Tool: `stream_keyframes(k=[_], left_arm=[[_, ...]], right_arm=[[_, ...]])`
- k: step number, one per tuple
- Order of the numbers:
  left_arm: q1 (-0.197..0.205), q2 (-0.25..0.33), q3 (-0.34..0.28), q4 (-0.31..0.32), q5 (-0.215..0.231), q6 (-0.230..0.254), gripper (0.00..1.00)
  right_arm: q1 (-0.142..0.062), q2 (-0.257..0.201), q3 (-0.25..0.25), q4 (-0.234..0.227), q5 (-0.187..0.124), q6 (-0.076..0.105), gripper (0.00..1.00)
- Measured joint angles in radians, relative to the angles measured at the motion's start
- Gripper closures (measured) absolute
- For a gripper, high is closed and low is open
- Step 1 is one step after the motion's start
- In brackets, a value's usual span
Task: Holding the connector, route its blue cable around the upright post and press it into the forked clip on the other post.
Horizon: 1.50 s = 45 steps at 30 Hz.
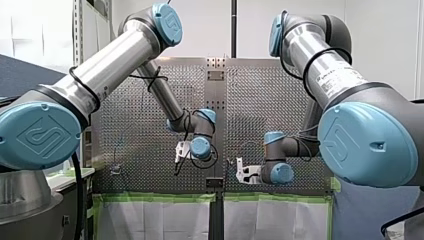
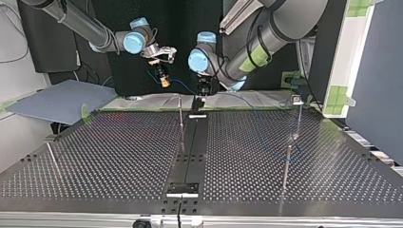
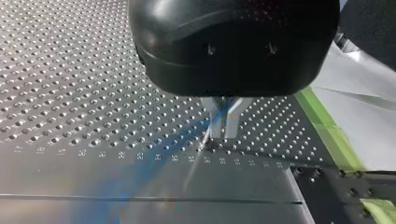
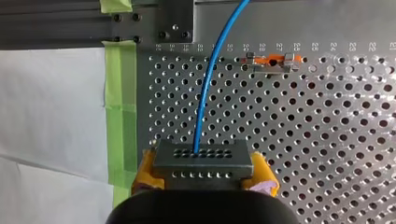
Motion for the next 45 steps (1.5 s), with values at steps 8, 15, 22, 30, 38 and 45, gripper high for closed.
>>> stream_keyframes(k=[8,15,22,30,38,45], left_arm=[[0.000,0.000,-0.021,0.036,0.021,0.001,1.00],[0.001,0.000,-0.022,0.051,0.022,0.000,1.00],[-0.003,-0.001,-0.024,0.079,-0.013,0.004,1.00],[-0.009,-0.017,-0.024,0.103,-0.014,0.006,1.00],[-0.018,-0.063,-0.023,0.129,-0.003,-0.002,1.00],[-0.025,-0.066,-0.023,0.165,0.019,-0.011,1.00]], right_arm=[[0.000,0.000,0.000,-0.005,0.002,0.001,1.00],[0.000,0.000,0.000,-0.006,0.002,-0.001,1.00],[0.000,0.000,0.000,-0.001,0.002,-0.004,1.00],[0.000,0.000,0.001,0.004,0.018,-0.012,1.00],[-0.005,0.000,0.000,-0.002,0.022,-0.012,1.00],[-0.018,0.001,0.000,-0.015,0.023,-0.008,1.00]])
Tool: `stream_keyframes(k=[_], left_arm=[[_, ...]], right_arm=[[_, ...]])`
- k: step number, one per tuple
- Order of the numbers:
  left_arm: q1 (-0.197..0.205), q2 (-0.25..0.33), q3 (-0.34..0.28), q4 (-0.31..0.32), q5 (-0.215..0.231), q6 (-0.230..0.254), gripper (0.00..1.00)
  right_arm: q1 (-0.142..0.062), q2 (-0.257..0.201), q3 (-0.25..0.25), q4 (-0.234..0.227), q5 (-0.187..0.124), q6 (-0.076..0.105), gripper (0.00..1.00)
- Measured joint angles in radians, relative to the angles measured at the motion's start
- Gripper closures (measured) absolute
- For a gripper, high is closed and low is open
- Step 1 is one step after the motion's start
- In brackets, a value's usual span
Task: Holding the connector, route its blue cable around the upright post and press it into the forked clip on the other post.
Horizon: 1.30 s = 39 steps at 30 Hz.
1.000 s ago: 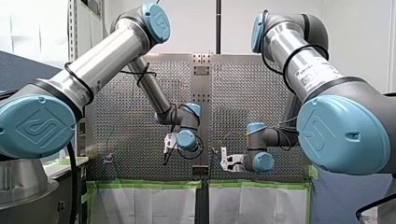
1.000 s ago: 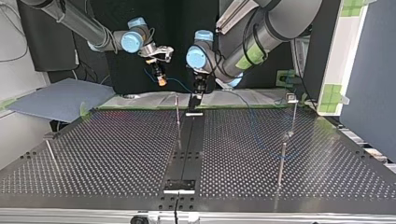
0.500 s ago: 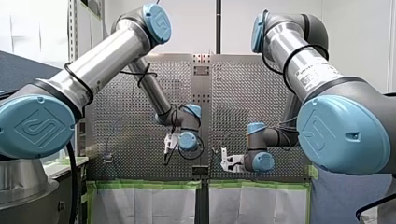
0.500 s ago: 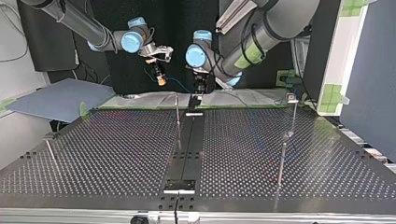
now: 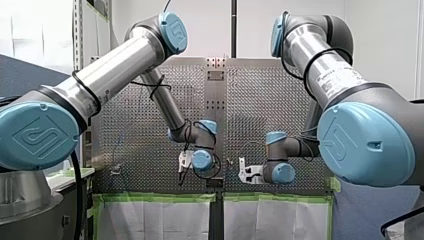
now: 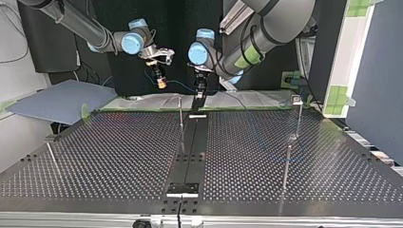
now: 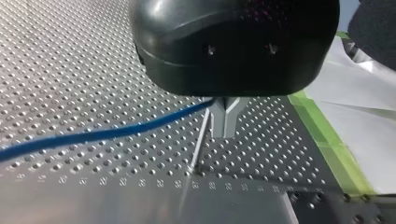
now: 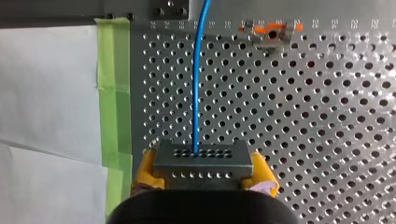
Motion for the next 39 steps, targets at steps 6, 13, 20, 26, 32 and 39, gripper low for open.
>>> stream_keyframes(k=[6,13,20,26,32,39], left_arm=[[-0.006,-0.009,0.000,0.013,0.005,-0.006,1.00],[-0.011,-0.021,0.000,0.023,0.016,-0.018,1.00],[-0.012,-0.022,0.003,0.031,0.035,-0.029,1.00],[-0.012,-0.023,0.016,0.031,0.044,-0.041,1.00],[-0.014,-0.052,0.046,0.009,0.043,-0.050,1.00],[-0.018,-0.071,0.057,0.012,0.033,-0.058,1.00]], right_arm=[[-0.012,0.000,0.000,-0.006,-0.001,-0.001,1.00],[-0.025,0.001,0.000,-0.011,-0.001,-0.002,1.00],[-0.043,0.000,-0.002,-0.029,-0.004,0.003,1.00],[-0.057,0.000,-0.014,-0.032,-0.015,0.006,1.00],[-0.068,0.000,-0.020,-0.032,-0.028,0.006,1.00],[-0.075,0.000,-0.021,-0.029,-0.038,0.004,1.00]])
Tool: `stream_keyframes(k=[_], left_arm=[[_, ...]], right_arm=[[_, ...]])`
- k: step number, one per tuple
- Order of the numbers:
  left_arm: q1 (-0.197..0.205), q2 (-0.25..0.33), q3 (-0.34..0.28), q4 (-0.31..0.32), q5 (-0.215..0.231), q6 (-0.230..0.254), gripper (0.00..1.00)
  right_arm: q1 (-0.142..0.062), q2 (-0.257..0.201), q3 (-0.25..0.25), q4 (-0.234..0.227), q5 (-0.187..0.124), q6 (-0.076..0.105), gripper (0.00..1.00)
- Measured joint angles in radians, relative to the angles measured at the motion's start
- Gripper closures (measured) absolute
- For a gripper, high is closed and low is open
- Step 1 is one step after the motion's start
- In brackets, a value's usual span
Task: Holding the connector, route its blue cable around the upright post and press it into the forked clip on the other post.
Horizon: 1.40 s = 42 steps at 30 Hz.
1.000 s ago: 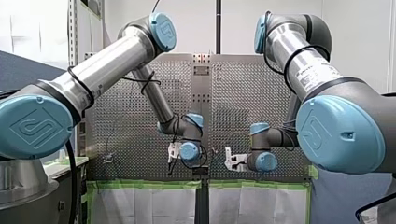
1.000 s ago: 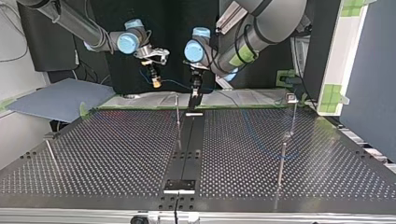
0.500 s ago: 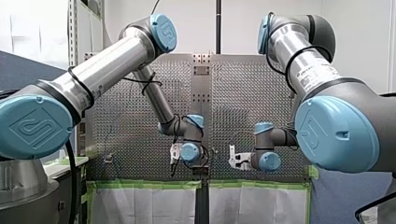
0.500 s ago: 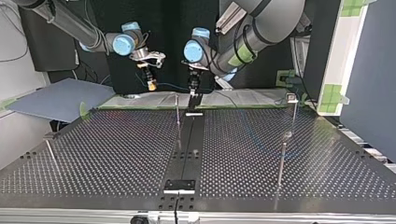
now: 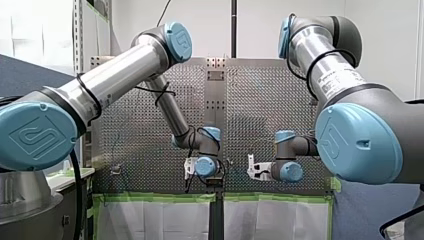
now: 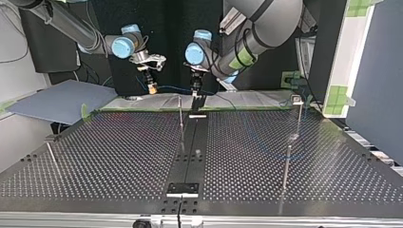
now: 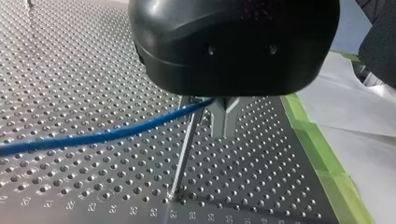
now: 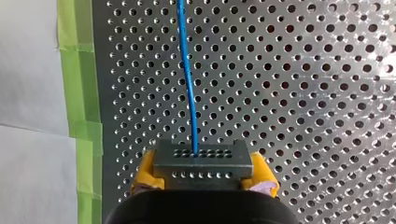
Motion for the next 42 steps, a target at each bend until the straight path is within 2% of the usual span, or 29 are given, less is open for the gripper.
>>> stream_keyframes(k=[17,35,42], left_arm=[[-0.001,-0.001,0.001,0.015,-0.005,-0.016,1.00],[0.007,-0.001,0.000,0.020,-0.002,-0.025,1.00],[0.007,-0.001,0.000,0.019,0.000,-0.024,1.00]], right_arm=[[-0.023,0.000,-0.025,0.014,-0.008,-0.004,1.00],[-0.030,0.000,-0.043,0.028,-0.008,-0.006,1.00],[-0.031,0.000,-0.052,0.044,-0.007,-0.013,1.00]])
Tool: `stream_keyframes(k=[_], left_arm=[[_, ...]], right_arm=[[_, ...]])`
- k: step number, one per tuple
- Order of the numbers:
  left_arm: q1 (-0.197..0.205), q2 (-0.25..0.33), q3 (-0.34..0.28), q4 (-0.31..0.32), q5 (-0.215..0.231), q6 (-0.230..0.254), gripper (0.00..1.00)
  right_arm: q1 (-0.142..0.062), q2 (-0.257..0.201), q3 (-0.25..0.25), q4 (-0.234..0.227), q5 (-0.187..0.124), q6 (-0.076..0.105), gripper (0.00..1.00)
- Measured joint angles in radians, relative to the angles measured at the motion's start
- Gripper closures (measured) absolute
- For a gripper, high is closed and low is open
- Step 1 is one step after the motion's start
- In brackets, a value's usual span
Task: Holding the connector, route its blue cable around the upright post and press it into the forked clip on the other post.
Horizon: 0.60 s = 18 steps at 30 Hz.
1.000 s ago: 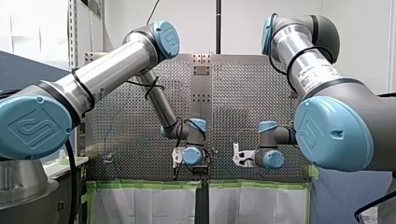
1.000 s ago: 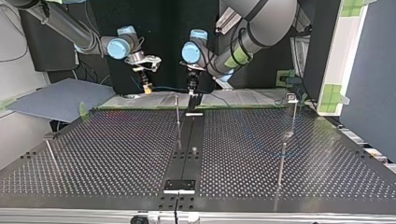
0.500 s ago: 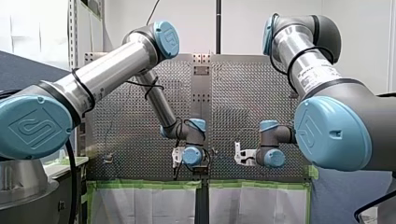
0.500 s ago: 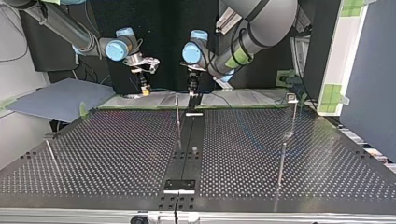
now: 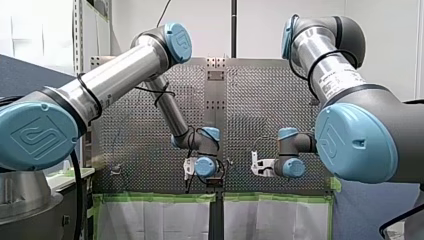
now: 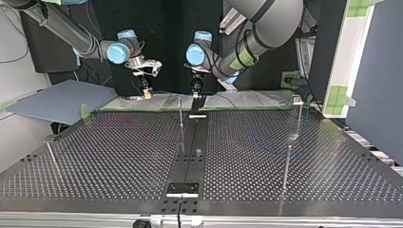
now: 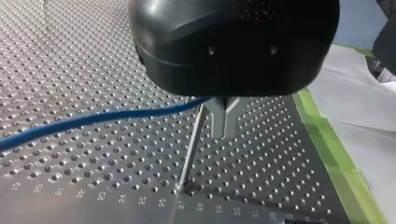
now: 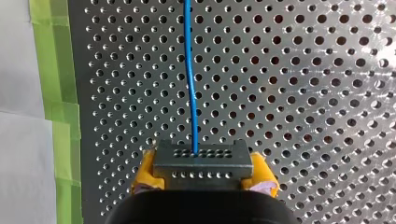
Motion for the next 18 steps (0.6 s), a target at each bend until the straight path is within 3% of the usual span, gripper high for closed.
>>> stream_keyframes(k=[7,18], left_arm=[[0.002,-0.011,0.007,0.003,0.030,-0.002,1.00],[0.011,-0.013,0.028,0.002,0.060,-0.011,1.00]], right_arm=[[-0.001,0.000,-0.002,-0.002,0.001,-0.006,1.00],[-0.023,0.000,-0.011,-0.003,0.001,-0.006,1.00]])
